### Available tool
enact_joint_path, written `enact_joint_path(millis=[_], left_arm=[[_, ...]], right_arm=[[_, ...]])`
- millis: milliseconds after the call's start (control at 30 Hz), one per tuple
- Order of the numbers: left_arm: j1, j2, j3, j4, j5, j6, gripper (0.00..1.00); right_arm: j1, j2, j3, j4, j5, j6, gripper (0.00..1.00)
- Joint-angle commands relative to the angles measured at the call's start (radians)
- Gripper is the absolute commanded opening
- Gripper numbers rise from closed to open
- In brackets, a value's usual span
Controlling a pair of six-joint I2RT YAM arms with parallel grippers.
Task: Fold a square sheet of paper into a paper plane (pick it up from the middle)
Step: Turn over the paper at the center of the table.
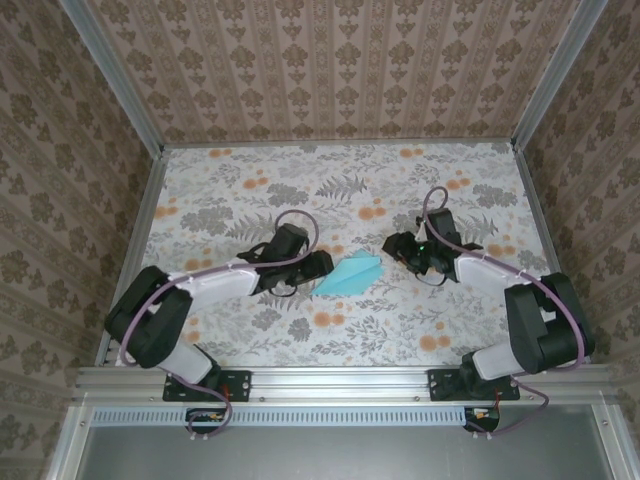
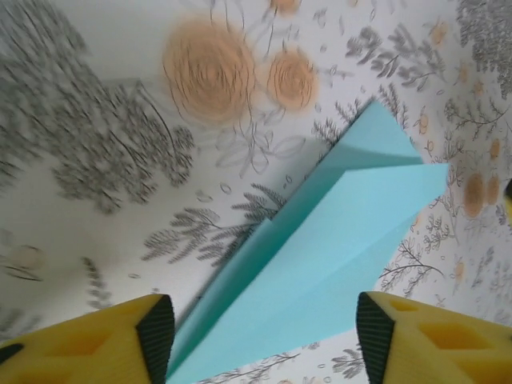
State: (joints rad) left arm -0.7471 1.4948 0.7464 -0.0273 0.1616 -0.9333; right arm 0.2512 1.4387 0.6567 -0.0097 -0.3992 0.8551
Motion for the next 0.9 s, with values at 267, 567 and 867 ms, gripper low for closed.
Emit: enact_joint_path(millis=[267, 567, 867], left_arm=[[0.075, -0.295, -0.061, -0.242, -0.236, 0.147, 1.00], [0.165, -0.384, -0.132, -0.269, -0.161, 0.104, 1.00], [0.214, -0.423, -0.154, -0.289, -0.111, 0.099, 1.00]], right_arm=[[0.237, 0.066, -0.058, 0.193, 0.123, 0.282, 0.51], [0.289, 0.159, -0.013, 0.264, 0.171, 0.312, 0.46], [0.320, 0.268, 0.022, 0.414, 0.130, 0.342, 0.37]])
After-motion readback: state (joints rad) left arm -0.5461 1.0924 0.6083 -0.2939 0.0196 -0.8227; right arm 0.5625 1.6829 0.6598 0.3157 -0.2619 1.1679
